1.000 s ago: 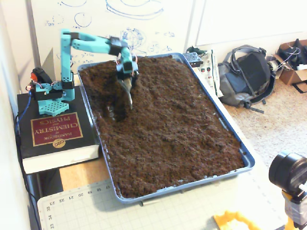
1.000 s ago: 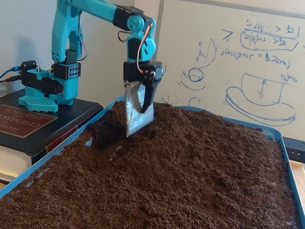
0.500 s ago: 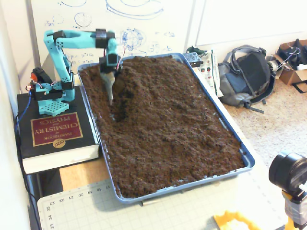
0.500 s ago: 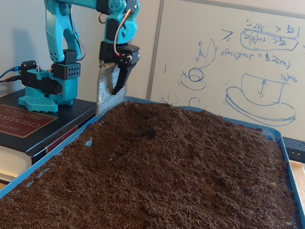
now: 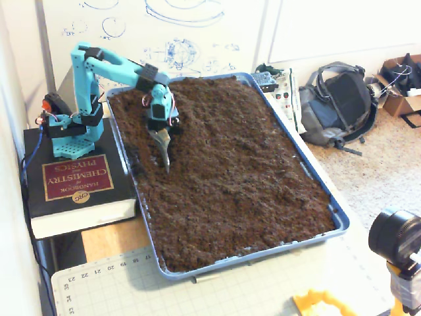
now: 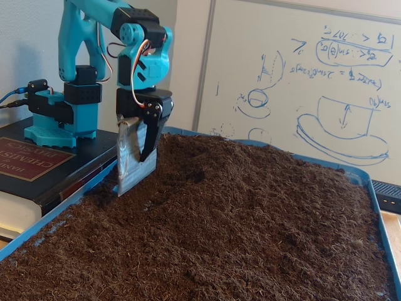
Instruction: Build a berm.
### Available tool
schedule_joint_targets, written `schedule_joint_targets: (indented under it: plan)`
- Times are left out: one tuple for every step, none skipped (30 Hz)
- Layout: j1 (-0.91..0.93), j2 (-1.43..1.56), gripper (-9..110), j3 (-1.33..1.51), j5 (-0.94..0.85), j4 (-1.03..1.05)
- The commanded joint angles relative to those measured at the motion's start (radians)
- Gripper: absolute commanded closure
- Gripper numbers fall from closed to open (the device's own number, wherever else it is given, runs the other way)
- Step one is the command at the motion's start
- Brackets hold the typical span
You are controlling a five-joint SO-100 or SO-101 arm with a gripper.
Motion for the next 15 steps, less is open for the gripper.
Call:
schedule_joint_targets:
  plan:
    - [0.000,-0.015,101,-0.011,-0.009,-0.014]
    - [-0.002,-0.032,101,-0.012,-0.009,-0.012]
    - [-0.006,-0.051,101,-0.017,-0.009,-0.011]
    - [-0.014,-0.072,101,-0.018,-0.009,-0.012]
    - [-0.017,-0.092,101,-0.021,-0.009,-0.014]
    - [-0.018,-0.112,101,-0.025,-0.009,-0.015]
    - [-0.020,-0.129,101,-0.026,-0.009,-0.015]
    - [-0.018,-0.143,101,-0.026,-0.009,-0.017]
    - [-0.018,-0.155,101,-0.026,-0.009,-0.017]
    - [-0.017,-0.169,101,-0.026,-0.009,-0.017]
    - [-0.017,-0.181,101,-0.025,-0.009,-0.020]
    - [-0.015,-0.193,101,-0.020,-0.009,-0.020]
    - [-0.009,-0.207,101,-0.017,-0.009,-0.020]
    - [0.000,-0.219,101,-0.014,-0.009,-0.020]
    - [0.014,-0.232,101,-0.012,-0.009,-0.020]
